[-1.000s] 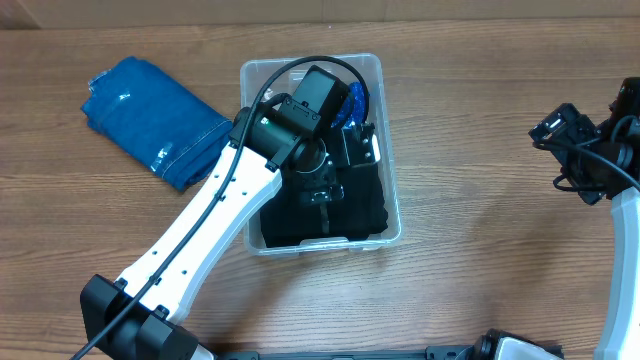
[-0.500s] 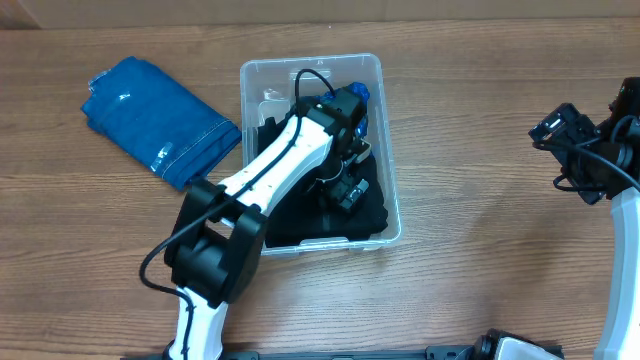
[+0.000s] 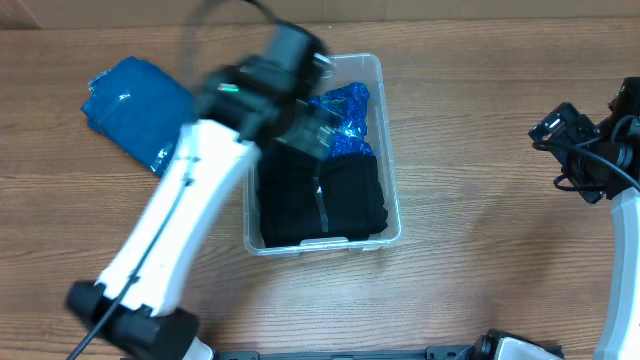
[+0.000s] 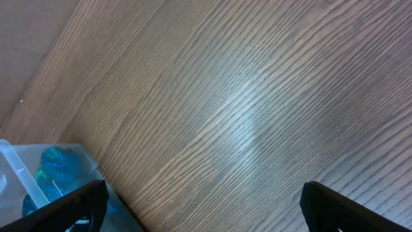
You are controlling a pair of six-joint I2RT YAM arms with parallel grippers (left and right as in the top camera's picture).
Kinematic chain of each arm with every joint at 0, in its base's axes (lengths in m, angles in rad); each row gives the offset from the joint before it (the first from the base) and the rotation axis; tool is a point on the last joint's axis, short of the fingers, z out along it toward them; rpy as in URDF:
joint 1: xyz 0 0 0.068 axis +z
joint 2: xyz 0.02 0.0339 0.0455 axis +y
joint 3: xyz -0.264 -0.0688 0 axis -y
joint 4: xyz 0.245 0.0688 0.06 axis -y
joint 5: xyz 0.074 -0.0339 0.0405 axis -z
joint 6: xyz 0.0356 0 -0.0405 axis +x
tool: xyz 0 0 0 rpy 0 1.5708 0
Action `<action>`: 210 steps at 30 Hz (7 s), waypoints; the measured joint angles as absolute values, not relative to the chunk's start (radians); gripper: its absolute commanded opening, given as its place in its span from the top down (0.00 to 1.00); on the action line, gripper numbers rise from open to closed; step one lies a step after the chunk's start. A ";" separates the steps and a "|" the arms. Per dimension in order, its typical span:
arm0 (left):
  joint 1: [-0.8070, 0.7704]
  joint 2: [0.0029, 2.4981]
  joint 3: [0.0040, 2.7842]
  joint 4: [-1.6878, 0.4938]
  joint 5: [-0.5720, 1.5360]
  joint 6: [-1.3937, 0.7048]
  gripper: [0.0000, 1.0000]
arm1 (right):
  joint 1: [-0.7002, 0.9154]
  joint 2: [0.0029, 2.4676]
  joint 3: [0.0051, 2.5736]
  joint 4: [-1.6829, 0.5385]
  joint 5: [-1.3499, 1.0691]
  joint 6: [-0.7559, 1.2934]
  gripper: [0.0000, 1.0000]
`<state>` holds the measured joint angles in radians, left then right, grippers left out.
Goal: Pack container
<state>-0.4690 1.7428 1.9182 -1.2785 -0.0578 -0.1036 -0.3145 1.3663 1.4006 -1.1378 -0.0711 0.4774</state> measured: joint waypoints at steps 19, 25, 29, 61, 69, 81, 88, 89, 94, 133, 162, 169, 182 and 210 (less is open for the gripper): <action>0.486 1.979 1.504 -0.848 0.282 -0.192 0.00 | -0.315 1.366 1.401 -1.139 -0.071 0.471 0.00; 0.484 2.109 1.496 -0.665 0.388 -0.123 0.00 | -0.315 1.366 1.401 -1.145 -0.071 0.455 0.00; 0.485 2.165 1.506 -0.511 0.501 -0.154 0.00 | -0.315 1.366 1.401 -1.144 -0.072 0.447 0.00; 0.323 1.372 1.541 -0.953 0.504 -0.230 0.96 | -0.315 1.366 1.401 -1.154 -0.072 0.418 0.00; -0.242 1.437 1.543 -0.898 0.458 -0.211 0.96 | -0.315 1.366 1.401 -1.156 -0.072 0.418 0.00; -0.437 1.766 1.545 -0.768 0.266 -0.346 0.23 | -0.315 1.366 1.401 -1.156 -0.072 0.414 0.00; -0.437 1.770 1.558 -0.936 -0.007 -0.333 0.00 | -0.315 1.366 1.401 -1.154 -0.072 0.405 0.00; -0.437 1.769 1.560 -0.938 -0.059 -0.322 0.00 | -0.315 1.366 1.401 -1.153 -0.072 0.405 0.00; -0.439 1.763 1.668 -0.943 -0.269 -0.283 0.00 | -0.315 1.366 1.401 -1.153 -0.072 0.403 0.00; -0.623 1.939 1.724 -1.149 0.095 -0.324 0.00 | -0.315 1.366 1.398 -1.161 -0.072 0.398 0.00; -0.122 1.714 1.786 -1.242 -0.027 -0.368 0.00 | -0.049 1.616 1.393 -0.891 -0.070 0.092 0.00; 0.025 1.715 1.786 -1.269 -0.039 -0.353 0.00 | -0.046 1.652 1.392 -0.944 -0.063 0.041 0.00; 0.049 0.981 1.188 -1.058 -0.019 -0.284 0.00 | -0.012 0.983 1.134 -0.934 -0.071 0.043 0.00; 0.049 0.556 1.027 -1.234 -0.051 -0.285 0.00 | -0.012 0.679 0.948 -1.055 -0.099 0.051 0.00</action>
<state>0.0494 0.5564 1.0271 -1.2343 -0.0505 -0.2848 -0.0116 0.6788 0.9482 -1.0554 -0.0986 0.0513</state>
